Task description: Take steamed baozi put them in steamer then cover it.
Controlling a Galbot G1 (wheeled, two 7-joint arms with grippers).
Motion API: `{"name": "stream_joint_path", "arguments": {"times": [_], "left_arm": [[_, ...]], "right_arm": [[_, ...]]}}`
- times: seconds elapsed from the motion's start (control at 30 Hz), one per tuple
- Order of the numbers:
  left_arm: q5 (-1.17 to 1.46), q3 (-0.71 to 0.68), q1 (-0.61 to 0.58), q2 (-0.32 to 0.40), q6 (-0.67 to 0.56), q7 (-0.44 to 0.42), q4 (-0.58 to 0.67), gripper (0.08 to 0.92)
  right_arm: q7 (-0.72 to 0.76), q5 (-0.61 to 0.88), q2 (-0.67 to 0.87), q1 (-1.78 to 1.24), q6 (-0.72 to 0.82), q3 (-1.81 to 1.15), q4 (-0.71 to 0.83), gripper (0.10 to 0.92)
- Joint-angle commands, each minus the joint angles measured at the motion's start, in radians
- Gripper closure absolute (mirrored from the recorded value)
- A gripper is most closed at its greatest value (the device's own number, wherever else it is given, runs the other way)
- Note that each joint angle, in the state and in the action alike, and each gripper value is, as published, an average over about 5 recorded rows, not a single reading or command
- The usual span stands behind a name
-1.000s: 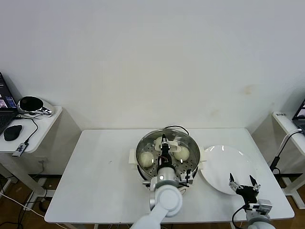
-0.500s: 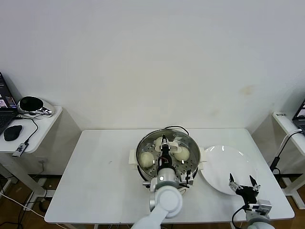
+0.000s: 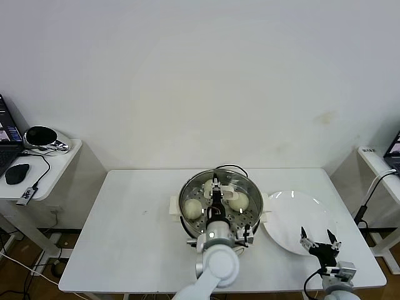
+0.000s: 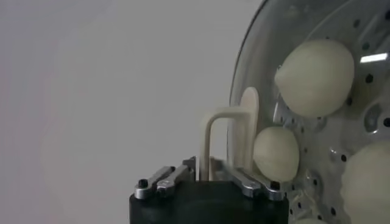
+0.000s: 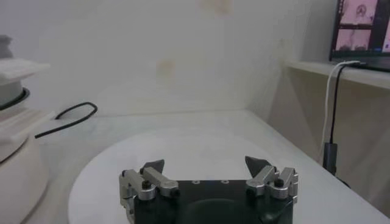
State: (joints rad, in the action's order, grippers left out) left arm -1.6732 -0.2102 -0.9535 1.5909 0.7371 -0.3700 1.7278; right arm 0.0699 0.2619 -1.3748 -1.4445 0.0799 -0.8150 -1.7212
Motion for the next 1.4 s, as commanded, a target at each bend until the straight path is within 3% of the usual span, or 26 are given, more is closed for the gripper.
{"name": "stream_joint_path", "arguments": {"times": [0.03, 0.43, 0.8, 0.9, 1.0, 1.17, 1.3, 1.4], "left_arm": [[0.011, -0.013, -0.025, -0.009, 0.040, -0.046, 0.101, 0.532], [0.036, -0.031, -0.067, -0.037, 0.040, -0.116, 0.239, 0.204], [0.063, -0.021, -0.157, -0.087, 0.035, -0.092, 0.405, 0.177], [0.152, 0.005, -0.215, -0.130, -0.020, 0.013, 0.475, 0.177], [0.321, 0.102, -0.282, -0.172, -0.153, 0.197, 0.527, 0.177], [0.838, 0.344, -0.381, -0.233, -0.329, 0.378, 0.607, 0.177], [1.174, 0.538, -0.523, -0.248, -0.507, 0.474, 0.630, 0.177], [1.251, 0.646, -0.614, -0.201, -0.667, 0.507, 0.602, 0.177]], "right_arm": [[0.000, 0.000, 0.000, 0.000, -0.001, 0.000, 0.000, 0.203], [0.000, 0.000, -0.001, -0.001, -0.004, 0.000, 0.001, 0.203], [0.018, 0.001, -0.006, -0.014, 0.008, 0.001, -0.012, 0.203], [0.030, -0.001, -0.010, -0.030, 0.009, 0.010, -0.029, 0.203], [0.038, 0.001, -0.011, -0.053, 0.000, 0.023, -0.055, 0.203], [0.045, 0.007, -0.022, -0.139, -0.045, 0.059, -0.117, 0.203], [0.048, 0.000, -0.041, -0.204, -0.092, 0.087, -0.146, 0.203], [0.057, 0.000, -0.064, -0.240, -0.127, 0.092, -0.162, 0.203]]}}
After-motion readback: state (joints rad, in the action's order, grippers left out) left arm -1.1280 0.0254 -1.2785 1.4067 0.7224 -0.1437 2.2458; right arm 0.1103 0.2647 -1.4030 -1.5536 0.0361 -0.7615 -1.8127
